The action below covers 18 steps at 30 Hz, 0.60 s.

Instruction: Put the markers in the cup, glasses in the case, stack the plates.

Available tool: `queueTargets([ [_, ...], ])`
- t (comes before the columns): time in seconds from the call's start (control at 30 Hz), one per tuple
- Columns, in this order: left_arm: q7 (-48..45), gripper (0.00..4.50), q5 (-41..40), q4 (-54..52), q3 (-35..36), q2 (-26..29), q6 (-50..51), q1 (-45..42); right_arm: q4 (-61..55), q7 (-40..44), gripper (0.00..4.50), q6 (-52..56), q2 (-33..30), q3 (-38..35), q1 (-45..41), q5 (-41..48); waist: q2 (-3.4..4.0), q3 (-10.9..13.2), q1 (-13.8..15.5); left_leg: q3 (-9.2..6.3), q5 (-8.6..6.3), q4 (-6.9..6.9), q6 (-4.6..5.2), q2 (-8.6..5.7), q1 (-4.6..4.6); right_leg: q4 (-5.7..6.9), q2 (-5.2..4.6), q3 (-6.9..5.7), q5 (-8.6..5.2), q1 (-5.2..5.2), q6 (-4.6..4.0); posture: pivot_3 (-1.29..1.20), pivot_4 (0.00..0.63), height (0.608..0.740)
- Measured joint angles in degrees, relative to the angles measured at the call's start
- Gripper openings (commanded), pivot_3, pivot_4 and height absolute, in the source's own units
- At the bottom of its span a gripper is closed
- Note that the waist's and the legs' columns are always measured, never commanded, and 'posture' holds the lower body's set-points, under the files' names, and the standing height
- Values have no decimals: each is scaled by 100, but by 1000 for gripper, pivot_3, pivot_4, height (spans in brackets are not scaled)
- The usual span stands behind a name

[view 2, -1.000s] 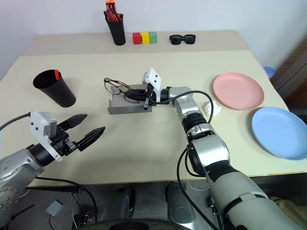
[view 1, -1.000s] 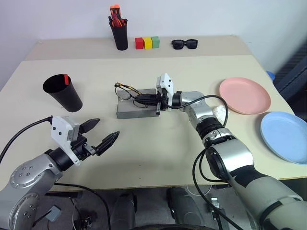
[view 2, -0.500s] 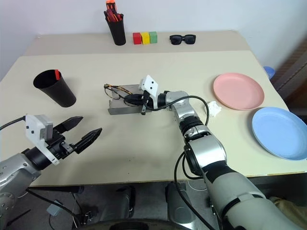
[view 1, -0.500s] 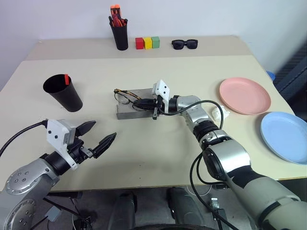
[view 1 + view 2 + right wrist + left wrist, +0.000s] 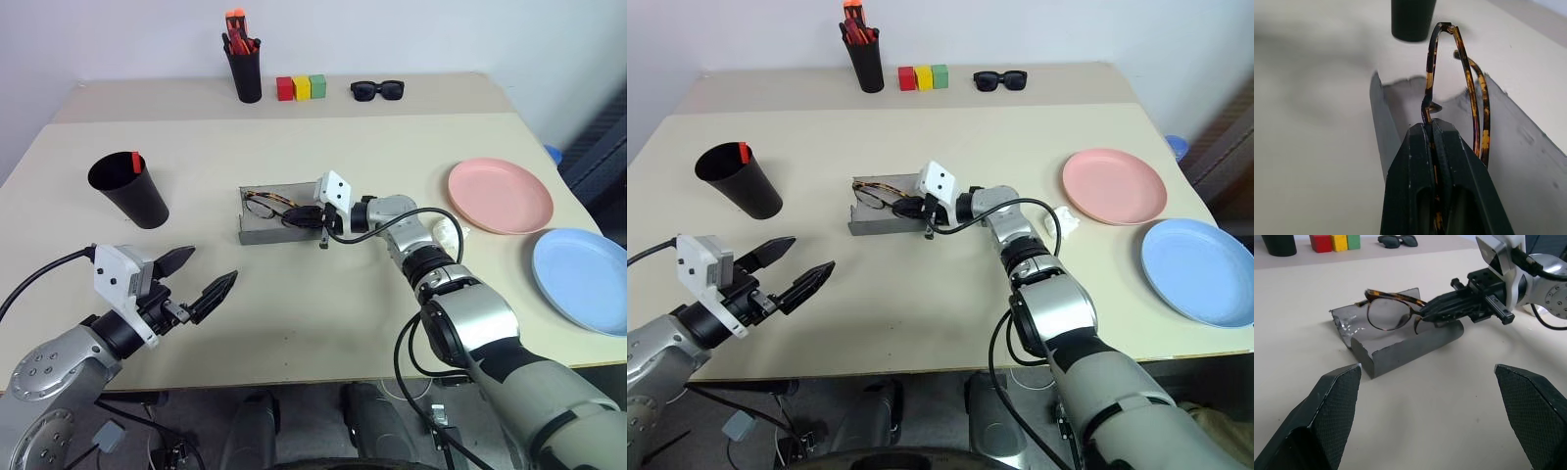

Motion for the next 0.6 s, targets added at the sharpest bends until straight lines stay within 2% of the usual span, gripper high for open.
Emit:
queueTargets([
  [0.6, 6, 4500, 115, 2, -23, -38, -4, -59, 1, 799, 51, 39, -181, 5, -90, -130, 0, 0, 1, 0, 0, 0, 0, 0, 0, 0, 0, 0, 1, 1, 1, 0, 150, 740],
])
